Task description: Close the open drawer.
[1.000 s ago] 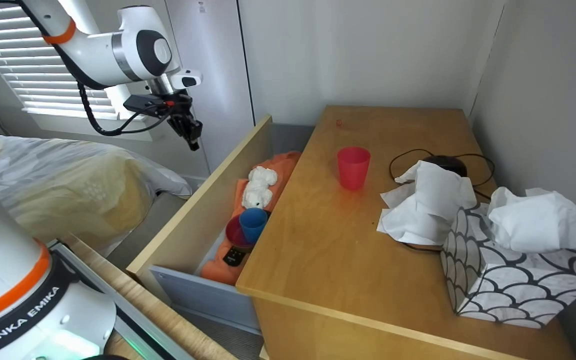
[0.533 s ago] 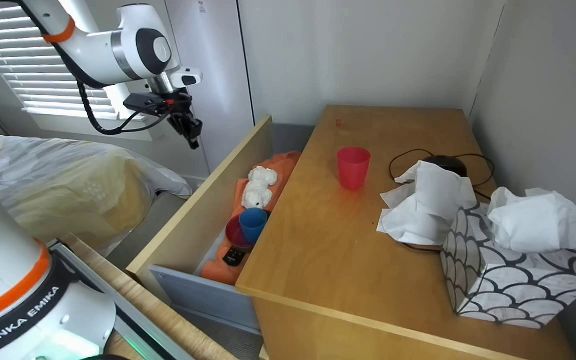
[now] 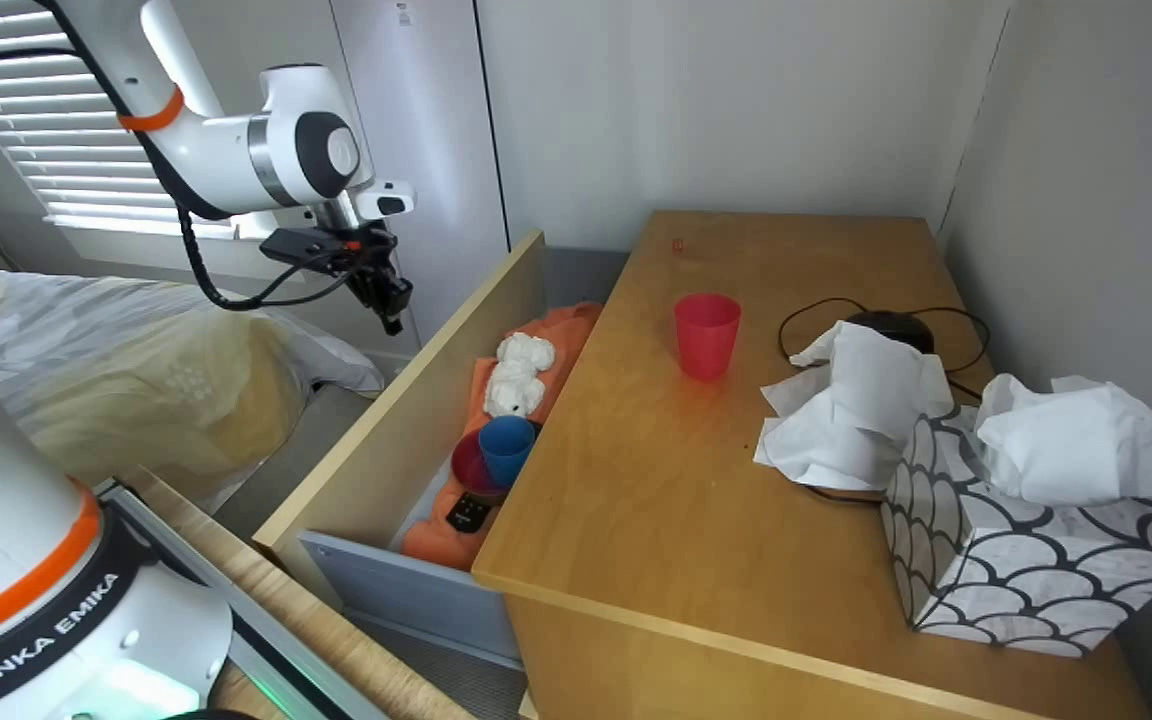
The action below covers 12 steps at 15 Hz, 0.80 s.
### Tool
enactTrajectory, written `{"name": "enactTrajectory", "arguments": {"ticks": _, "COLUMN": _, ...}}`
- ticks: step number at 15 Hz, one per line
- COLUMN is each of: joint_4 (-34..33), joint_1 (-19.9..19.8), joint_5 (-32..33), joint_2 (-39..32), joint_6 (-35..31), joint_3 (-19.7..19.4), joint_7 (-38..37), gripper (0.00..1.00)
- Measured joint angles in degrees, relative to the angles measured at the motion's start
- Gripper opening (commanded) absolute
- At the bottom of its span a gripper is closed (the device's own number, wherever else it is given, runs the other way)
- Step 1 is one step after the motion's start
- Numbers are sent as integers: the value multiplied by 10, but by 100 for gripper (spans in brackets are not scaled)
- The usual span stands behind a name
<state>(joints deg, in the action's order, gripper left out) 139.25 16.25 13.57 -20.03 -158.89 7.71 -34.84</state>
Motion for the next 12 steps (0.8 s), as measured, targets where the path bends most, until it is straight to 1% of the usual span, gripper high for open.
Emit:
{"name": "enactTrajectory", "arguments": {"ticks": 2, "joint_4": -4, "joint_1": 14, "joint_5": 0, "joint_2": -27, "joint_6": -27, "joint_3": -14, "joint_7": 0, "gripper": 0}}
{"name": "enactTrajectory", "arguments": {"ticks": 5, "joint_4": -18, "joint_1": 49, "joint_5": 0, "joint_2": -61, "joint_6": -51, "joint_3": -51, "joint_7": 0, "gripper": 0}}
{"name": "enactTrajectory", "arguments": {"ticks": 9, "joint_4": -39, "joint_1": 101, "joint_5": 2, "joint_2": -93, "joint_6": -53, "joint_3": -109, "joint_7": 0, "gripper": 0}}
{"name": "enactTrajectory", "arguments": {"ticks": 12, "joint_4": -49, "joint_1": 142, "joint_5": 4, "joint_2": -106, "joint_6": -53, "joint_3": -142, "joint_7": 0, "gripper": 0}}
